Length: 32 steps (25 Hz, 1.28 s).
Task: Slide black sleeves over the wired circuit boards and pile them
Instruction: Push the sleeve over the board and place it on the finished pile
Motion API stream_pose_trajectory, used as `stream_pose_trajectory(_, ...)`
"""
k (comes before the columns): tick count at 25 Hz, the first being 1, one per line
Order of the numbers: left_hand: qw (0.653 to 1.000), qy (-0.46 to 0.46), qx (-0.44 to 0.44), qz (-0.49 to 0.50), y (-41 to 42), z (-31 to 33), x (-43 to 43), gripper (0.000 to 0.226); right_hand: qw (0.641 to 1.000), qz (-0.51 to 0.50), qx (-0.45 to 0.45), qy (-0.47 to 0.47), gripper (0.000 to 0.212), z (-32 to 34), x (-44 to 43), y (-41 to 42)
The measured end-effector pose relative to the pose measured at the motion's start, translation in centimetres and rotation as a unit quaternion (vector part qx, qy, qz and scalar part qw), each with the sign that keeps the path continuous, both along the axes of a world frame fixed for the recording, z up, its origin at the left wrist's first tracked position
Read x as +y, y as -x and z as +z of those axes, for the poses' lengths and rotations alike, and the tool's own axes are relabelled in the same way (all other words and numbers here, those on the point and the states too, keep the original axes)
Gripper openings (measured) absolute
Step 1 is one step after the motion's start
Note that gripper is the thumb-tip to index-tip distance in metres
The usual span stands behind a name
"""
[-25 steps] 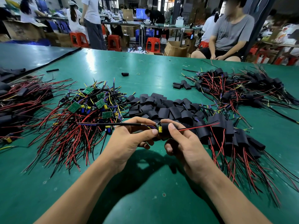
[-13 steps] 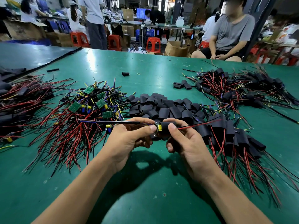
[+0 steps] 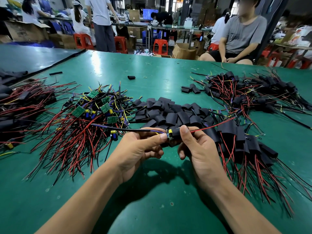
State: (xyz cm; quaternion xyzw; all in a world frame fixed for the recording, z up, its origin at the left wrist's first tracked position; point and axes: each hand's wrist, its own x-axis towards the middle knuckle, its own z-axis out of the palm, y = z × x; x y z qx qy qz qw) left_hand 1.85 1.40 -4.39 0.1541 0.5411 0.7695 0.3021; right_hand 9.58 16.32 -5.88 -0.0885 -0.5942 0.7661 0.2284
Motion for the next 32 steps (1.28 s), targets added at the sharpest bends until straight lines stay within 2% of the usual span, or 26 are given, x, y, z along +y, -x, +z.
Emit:
stream_pose_trajectory(4, 0.995, 0.036, 0.085, 0.029, -0.2, -0.1, -0.2, 0.030, 0.999, 0.008, -0.032, 0.006, 0.047, -0.3, -0.3, 0.1)
stream_pose_trajectory(6, 0.993, 0.042, 0.102, 0.038, -0.2, 0.0, -0.2, 0.028, 1.000, 0.016, -0.021, 0.000, 0.039, -0.2, -0.1, 0.2)
stream_pose_trajectory(10, 0.998, 0.022, 0.043, 0.028, -0.3, 0.3, 0.1, 0.027, 0.999, 0.027, 0.008, -0.016, 0.026, 0.1, 0.1, 0.0)
stream_pose_trajectory(14, 0.999, 0.021, 0.040, 0.018, -0.4, 0.2, 0.2, 0.023, 0.999, 0.024, 0.026, -0.036, 0.027, 0.3, 0.1, -0.3)
stream_pose_trajectory(20, 1.000, -0.019, -0.023, -0.009, 0.0, 0.1, 0.2, 0.023, 0.992, 0.028, 0.039, -0.116, 0.038, 0.8, 0.1, -0.9)
stream_pose_trajectory(26, 1.000, -0.006, -0.013, -0.015, -0.1, 0.0, 0.1, 0.020, 0.990, -0.003, 0.034, -0.134, 0.040, 0.5, 0.0, -0.9)
stream_pose_trajectory(32, 0.999, 0.018, 0.024, 0.019, -0.3, -0.2, 0.2, 0.022, 0.992, 0.040, 0.036, -0.116, 0.017, 0.2, -0.8, -0.7)
